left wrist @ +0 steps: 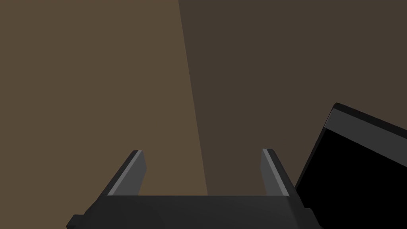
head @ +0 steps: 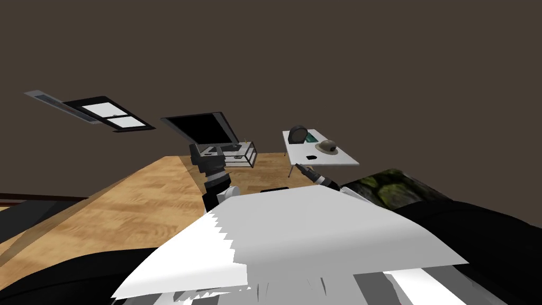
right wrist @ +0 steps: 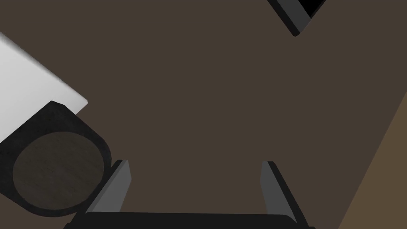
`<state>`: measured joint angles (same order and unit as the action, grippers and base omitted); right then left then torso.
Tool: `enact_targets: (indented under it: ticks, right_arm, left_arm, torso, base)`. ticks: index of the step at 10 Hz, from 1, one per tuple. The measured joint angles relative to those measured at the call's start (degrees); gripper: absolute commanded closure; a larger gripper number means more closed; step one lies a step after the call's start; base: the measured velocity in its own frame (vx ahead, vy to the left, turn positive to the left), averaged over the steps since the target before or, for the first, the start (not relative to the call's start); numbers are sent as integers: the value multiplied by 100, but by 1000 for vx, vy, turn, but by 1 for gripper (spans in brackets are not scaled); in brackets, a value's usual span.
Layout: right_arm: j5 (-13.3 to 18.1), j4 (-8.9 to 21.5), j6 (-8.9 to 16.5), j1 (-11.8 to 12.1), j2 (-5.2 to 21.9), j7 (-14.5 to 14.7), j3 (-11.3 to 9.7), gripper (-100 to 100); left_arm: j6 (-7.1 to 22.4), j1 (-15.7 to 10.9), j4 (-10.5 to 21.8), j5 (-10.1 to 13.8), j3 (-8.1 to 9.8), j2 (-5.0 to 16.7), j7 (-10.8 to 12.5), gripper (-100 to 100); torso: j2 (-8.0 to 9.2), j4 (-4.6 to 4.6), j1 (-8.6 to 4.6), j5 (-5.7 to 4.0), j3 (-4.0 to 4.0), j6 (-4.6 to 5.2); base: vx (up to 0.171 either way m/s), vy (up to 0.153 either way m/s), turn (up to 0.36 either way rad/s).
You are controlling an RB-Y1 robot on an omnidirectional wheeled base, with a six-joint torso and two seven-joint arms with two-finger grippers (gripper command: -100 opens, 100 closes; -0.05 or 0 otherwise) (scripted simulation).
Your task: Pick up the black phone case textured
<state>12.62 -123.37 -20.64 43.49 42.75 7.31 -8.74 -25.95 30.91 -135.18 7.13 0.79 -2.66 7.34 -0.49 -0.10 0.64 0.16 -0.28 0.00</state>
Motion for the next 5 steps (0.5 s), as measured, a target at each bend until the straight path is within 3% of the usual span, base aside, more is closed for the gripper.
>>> enact_targets:
  ticks: [5]
  right_arm:
    - [140,50,-24,502,527,539,-49,-100]
  left_arm:
    - [0,0,0,0,0,1,0,0]
  torso:
    - [-8,-2,-22,-5,-5,-1]
  base:
    - [154,125,87]
